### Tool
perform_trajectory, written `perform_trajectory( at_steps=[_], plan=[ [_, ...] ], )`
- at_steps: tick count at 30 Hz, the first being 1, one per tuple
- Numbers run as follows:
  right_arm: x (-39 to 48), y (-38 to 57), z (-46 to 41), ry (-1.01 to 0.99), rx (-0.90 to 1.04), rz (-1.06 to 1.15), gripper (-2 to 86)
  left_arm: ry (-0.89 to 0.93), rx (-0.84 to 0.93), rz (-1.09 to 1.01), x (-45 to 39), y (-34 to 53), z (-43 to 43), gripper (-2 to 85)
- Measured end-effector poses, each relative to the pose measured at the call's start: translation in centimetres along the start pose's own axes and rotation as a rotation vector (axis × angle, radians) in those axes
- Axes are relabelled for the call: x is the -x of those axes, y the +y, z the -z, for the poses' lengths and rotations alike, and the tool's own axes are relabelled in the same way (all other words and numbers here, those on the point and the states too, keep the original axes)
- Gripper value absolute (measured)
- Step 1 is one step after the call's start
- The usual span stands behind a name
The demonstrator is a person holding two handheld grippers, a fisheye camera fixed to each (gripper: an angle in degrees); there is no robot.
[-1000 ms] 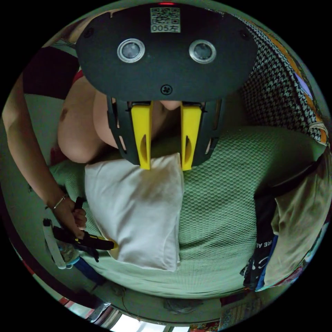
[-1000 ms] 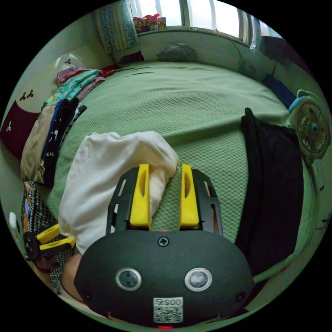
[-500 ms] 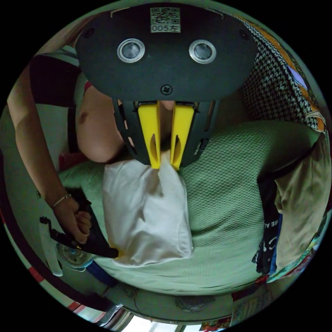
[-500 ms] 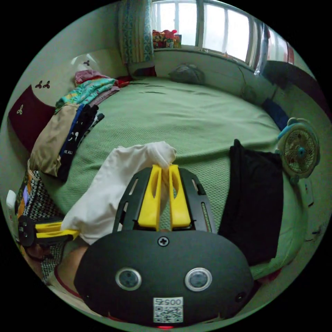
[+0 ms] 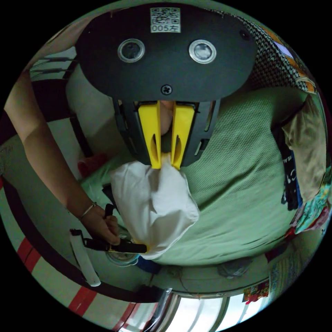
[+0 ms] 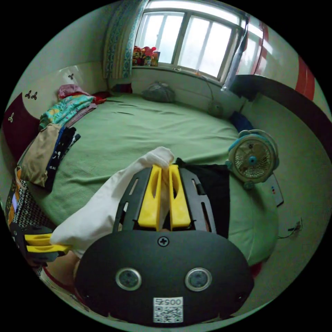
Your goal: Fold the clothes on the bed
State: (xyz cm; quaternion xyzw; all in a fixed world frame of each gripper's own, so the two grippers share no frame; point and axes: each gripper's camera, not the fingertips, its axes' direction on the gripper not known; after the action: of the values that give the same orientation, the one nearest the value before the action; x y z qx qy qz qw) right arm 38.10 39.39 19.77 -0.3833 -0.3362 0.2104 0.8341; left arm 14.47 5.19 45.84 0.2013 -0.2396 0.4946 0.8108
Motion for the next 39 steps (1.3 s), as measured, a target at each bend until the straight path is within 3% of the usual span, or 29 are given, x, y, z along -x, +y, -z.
perform_trajectory(
  at_steps=[6,11,14,19,24,28,34,39],
  plan=[
    [-8.0,-1.5,-0.3,0.138,0.014,-0.025,3.1,0.089,-0.066,-0.037,-6.0,-5.9,-2.8,5.6],
    [-16.1,-0.2,-4.9,0.209,0.213,-0.314,5.9,0.134,0.043,0.147,-10.2,-9.2,-10.8,5.8],
    [-17.9,3.0,-6.0,0.088,0.268,-0.343,7.3,0.087,0.121,0.171,-12.3,-9.8,-15.1,6.2],
    [-18.7,10.1,-5.3,0.005,0.372,-0.249,10.2,0.093,0.074,0.089,-13.1,-10.1,-14.2,6.3],
    [-20.6,14.9,-4.8,-0.101,0.47,-0.344,10.8,0.139,0.092,0.086,-12.9,-10.8,-13.7,6.4],
    [-20.0,16.1,-6.0,-0.167,0.537,-0.386,5.4,0.089,0.086,0.068,-13.5,-11.1,-12.8,6.4],
    [-16.9,14.2,-3.7,0.034,0.57,-0.183,1.0,0.089,0.089,0.073,-13.2,-11.2,-10.0,6.4],
    [-16.0,14.5,-3.5,0.077,0.544,-0.221,-0.7,0.066,0.152,0.072,-12.1,-9.4,-8.9,4.8]
  ],
)
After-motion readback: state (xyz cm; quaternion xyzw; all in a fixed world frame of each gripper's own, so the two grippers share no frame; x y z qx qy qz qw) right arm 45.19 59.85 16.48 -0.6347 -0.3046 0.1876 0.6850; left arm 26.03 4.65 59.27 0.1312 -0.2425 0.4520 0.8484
